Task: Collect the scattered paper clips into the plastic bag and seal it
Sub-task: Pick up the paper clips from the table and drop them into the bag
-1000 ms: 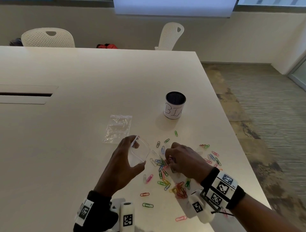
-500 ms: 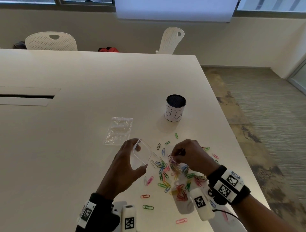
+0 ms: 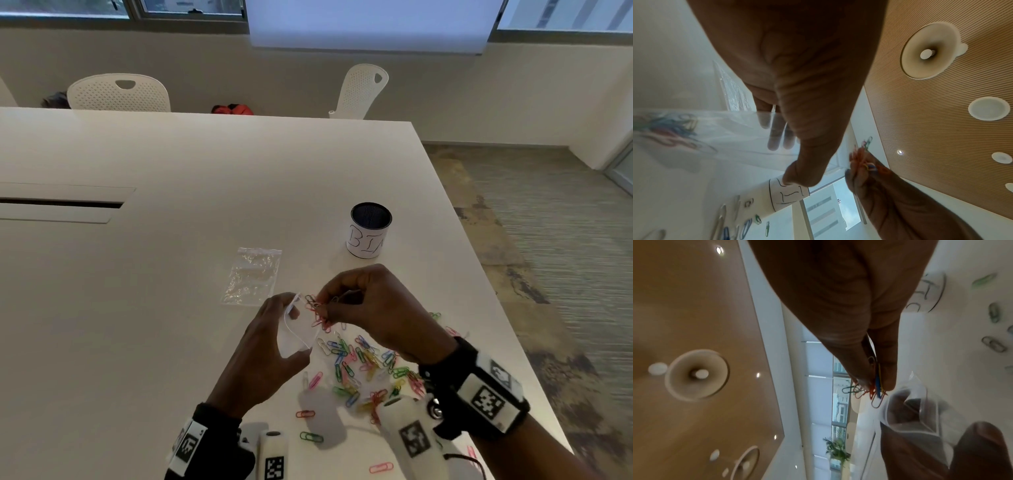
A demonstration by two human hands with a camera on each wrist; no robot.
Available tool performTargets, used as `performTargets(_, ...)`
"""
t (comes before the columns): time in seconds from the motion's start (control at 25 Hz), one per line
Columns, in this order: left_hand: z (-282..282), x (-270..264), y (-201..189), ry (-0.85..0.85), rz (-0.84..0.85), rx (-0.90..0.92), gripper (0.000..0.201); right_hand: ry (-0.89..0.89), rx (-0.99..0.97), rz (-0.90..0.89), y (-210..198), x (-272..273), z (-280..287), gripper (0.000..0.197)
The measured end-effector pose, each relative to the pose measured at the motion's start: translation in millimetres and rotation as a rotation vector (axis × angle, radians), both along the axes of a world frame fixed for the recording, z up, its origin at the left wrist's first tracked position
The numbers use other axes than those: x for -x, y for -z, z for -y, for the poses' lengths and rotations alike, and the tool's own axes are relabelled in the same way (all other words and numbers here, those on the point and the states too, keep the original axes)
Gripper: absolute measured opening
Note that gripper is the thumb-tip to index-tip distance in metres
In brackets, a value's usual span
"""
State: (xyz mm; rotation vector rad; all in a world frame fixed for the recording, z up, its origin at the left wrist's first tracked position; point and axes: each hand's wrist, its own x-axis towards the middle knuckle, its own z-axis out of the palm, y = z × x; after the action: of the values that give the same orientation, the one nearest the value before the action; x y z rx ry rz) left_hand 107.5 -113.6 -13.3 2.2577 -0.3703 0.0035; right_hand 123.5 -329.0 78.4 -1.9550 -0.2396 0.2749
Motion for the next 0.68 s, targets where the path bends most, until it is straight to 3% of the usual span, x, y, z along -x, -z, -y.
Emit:
performTargets(0.24,-1,-1,2,-0.007,-0.035,0.012,0.073,-0.078,0.353,0.274,14,-5,-35,0.012)
performTargets(0.44,-3,0,1,-0.016,-0.05,0.03,0.068,-0.074,0.36,0.3,8,-7,-36,0.014)
performTargets(0.68,-5,1,-1,-0.008,-0.011,0.054,0.064,0.063,0.238,0.228,14,-26,-6,0.011)
